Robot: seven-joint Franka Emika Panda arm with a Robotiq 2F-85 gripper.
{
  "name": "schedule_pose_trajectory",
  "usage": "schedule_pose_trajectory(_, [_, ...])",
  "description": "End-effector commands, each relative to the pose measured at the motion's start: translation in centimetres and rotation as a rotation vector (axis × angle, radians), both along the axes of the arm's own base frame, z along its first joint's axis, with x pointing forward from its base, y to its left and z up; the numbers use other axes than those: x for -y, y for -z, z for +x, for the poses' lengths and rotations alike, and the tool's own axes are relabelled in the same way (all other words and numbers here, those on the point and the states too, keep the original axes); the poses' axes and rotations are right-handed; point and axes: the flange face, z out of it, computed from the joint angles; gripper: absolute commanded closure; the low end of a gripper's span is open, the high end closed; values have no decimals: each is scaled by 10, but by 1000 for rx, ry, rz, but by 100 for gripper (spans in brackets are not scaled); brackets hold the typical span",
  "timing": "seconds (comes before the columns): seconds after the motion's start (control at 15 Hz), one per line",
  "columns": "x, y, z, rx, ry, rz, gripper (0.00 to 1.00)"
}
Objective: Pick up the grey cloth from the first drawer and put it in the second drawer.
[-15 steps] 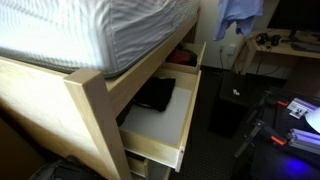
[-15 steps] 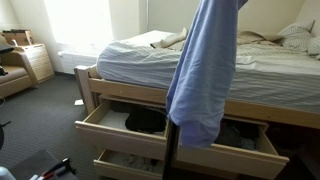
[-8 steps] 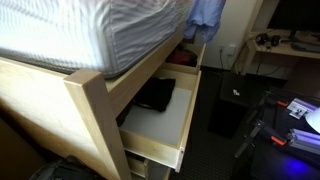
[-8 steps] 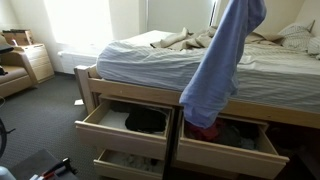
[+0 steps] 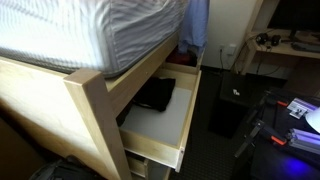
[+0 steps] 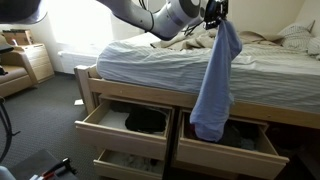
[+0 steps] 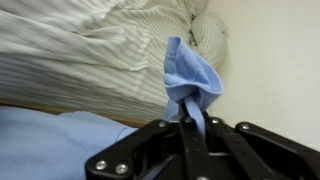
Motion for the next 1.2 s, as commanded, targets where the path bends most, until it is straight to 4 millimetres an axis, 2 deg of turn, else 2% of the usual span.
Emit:
schedule_pose_trajectory(0.0, [-18, 78, 2, 13, -91, 160, 98])
schedule_pose_trajectory(0.13, [-30, 124, 1, 27, -168, 228, 98])
schedule_pose_trajectory(0.27, [-54, 167, 2, 40, -264, 254, 98])
schedule_pose_trajectory(0.4, [-69, 197, 2, 57, -369, 286, 98])
schedule_pose_trajectory(0.53, [-71, 218, -2, 88, -465, 328, 98])
schedule_pose_trajectory(0.6, [-70, 208, 17, 92, -467, 352, 98])
schedule_pose_trajectory(0.67, [-53, 215, 3, 83, -470, 364, 98])
schedule_pose_trajectory(0.73, [-30, 206, -13, 78, -432, 338, 98])
schedule_pose_trajectory(0.8, [-12, 193, -20, 95, -407, 320, 98])
schedule_pose_trajectory(0.87, [15, 166, -27, 136, -334, 293, 98])
schedule_pose_trajectory(1.0, [62, 127, -51, 196, -234, 255, 98])
schedule_pose_trajectory(1.13, [100, 82, -79, 251, -134, 201, 98])
